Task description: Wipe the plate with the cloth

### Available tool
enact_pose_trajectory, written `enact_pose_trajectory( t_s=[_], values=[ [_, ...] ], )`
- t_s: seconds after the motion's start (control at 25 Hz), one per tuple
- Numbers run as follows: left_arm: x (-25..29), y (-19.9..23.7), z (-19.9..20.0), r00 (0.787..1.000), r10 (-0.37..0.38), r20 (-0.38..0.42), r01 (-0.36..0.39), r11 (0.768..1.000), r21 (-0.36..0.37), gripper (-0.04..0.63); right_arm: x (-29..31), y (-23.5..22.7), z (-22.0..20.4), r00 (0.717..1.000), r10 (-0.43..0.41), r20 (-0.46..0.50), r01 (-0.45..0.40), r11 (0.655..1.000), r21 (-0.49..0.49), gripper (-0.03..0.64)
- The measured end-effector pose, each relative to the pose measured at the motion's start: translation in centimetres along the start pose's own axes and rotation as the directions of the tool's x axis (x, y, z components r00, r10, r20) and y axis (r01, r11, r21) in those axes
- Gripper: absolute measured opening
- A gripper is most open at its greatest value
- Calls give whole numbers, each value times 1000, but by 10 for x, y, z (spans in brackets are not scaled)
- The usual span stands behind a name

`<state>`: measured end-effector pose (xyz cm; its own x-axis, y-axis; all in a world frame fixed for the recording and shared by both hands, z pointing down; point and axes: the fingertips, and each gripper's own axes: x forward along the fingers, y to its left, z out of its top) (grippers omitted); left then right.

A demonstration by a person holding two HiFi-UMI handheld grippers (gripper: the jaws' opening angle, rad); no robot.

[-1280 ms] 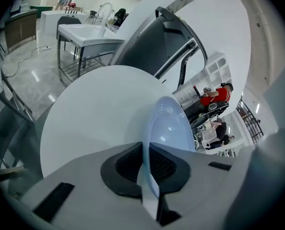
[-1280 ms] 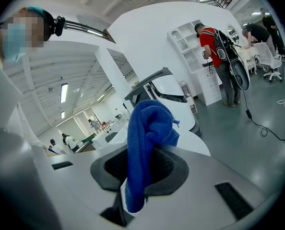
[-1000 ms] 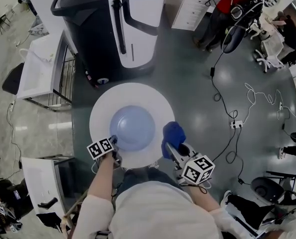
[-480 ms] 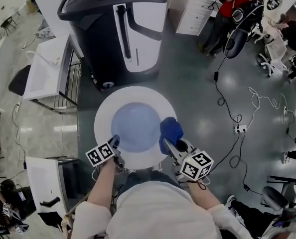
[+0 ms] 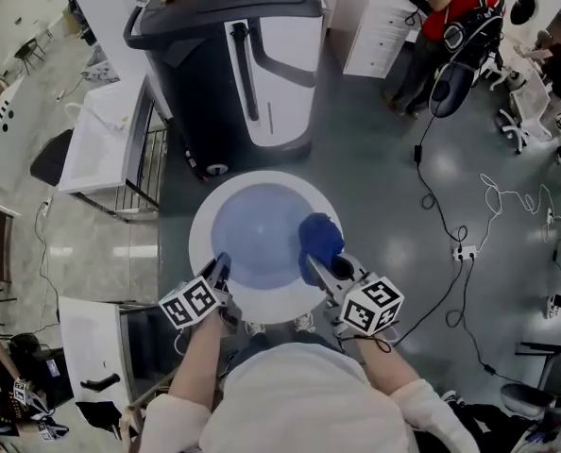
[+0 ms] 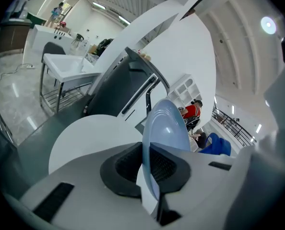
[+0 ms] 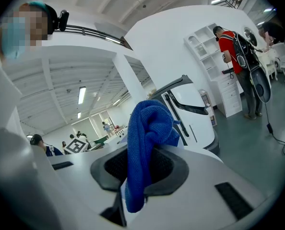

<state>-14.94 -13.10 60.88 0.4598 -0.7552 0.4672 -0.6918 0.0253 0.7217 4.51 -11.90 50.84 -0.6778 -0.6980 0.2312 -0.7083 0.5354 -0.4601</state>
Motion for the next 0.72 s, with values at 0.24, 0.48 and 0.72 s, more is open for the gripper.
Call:
enact_pose_trajectory(
  t_s=[0.24, 0.48, 0.72],
  values=[
    [-21, -27, 2, 999, -27, 33, 25, 997, 67, 44, 0, 9, 8, 1000, 20, 10, -19, 999, -31, 89],
    [-37, -47, -2, 998, -45, 54, 39, 994, 101, 44, 1, 14, 10, 1000, 16, -8, -16, 997, -80, 89],
    [-45, -59, -8, 995, -74, 62, 65, 988, 138, 44, 12, 15, 6, 999, -3, -48, -2, 992, -122, 89]
  ],
)
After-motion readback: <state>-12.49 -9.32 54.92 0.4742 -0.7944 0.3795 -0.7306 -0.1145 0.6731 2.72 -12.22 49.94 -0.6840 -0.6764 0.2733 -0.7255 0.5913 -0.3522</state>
